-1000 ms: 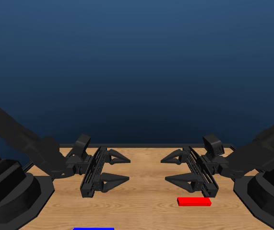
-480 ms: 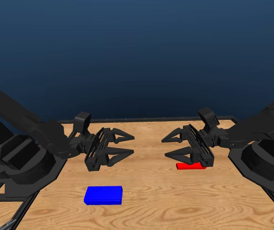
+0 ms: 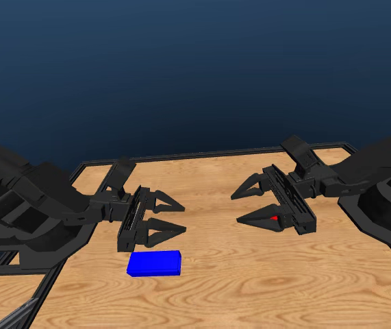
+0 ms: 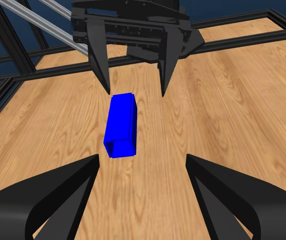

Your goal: Insert peg into socket

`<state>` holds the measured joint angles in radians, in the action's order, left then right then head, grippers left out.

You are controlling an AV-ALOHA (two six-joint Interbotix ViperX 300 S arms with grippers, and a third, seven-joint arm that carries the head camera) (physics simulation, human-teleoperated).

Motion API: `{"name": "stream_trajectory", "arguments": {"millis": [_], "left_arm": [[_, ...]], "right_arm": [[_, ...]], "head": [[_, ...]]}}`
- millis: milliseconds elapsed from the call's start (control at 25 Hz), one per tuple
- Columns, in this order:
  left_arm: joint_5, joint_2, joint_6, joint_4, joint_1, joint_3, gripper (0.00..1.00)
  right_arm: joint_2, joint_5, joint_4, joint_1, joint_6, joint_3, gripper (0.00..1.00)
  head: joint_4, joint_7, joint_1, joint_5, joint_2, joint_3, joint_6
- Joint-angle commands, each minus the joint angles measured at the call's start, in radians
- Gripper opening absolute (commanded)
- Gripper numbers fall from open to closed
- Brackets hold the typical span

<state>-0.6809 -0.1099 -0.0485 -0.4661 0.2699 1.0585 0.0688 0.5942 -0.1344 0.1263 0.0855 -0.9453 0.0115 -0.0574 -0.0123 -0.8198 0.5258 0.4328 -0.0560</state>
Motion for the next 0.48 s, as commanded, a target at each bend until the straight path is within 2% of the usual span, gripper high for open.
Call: {"name": "stream_trajectory", "arguments": {"millis": [40,80,120,160,200,240,280,360,400,440,480], "left_arm": [[0.169,0.010,-0.025,-0.047,0.065,-0.009,1.00],[0.191,-0.012,-0.026,-0.050,0.068,-0.040,1.00],[0.219,0.022,-0.064,-0.056,0.088,-0.022,1.00],[0.225,0.012,-0.065,-0.050,0.087,-0.031,1.00],[0.242,0.032,-0.074,-0.047,0.095,-0.009,1.00],[0.253,0.020,-0.088,-0.028,0.111,-0.030,1.00],[0.252,0.054,-0.114,-0.034,0.108,-0.002,1.00],[0.273,0.039,-0.123,-0.024,0.113,-0.028,1.00],[0.248,0.051,-0.104,-0.036,0.098,-0.004,1.00],[0.304,0.069,-0.131,-0.038,0.093,-0.024,1.00],[0.282,0.094,-0.150,-0.032,0.102,0.001,1.00]], "right_arm": [[0.004,-0.005,-0.001,0.004,0.010,0.020,1.00],[0.002,-0.005,-0.001,0.004,0.012,0.022,1.00],[0.002,-0.001,-0.001,0.004,0.016,0.021,1.00],[0.000,-0.003,-0.001,0.004,0.018,0.022,1.00],[0.001,-0.002,0.000,0.005,0.020,0.025,1.00],[-0.001,-0.004,-0.001,0.006,0.022,0.021,1.00],[0.003,-0.010,-0.001,0.007,0.022,0.022,1.00],[0.002,0.005,-0.004,0.010,0.023,0.017,1.00],[0.009,-0.011,-0.002,0.010,0.023,0.018,1.00],[0.009,-0.003,-0.005,0.012,0.020,0.015,1.00],[0.010,-0.003,-0.005,0.012,0.019,0.012,1.00]], "head": [[0.002,-0.014,-0.010,-0.008,-0.019,-0.018,-0.016],[0.002,-0.015,-0.010,-0.010,-0.021,-0.018,-0.019],[0.003,-0.016,-0.012,-0.013,-0.024,-0.018,-0.023],[0.004,-0.015,-0.012,-0.016,-0.027,-0.018,-0.027],[0.004,-0.016,-0.013,-0.018,-0.029,-0.018,-0.028],[0.004,-0.014,-0.014,-0.019,-0.032,-0.018,-0.031],[0.004,-0.012,-0.014,-0.020,-0.035,-0.019,-0.032],[0.004,-0.008,-0.015,-0.020,-0.039,-0.020,-0.034],[0.004,-0.006,-0.015,-0.021,-0.041,-0.021,-0.033],[0.004,-0.005,-0.014,-0.022,-0.041,-0.021,-0.033],[0.005,-0.004,-0.013,-0.022,-0.042,-0.021,-0.034]]}}
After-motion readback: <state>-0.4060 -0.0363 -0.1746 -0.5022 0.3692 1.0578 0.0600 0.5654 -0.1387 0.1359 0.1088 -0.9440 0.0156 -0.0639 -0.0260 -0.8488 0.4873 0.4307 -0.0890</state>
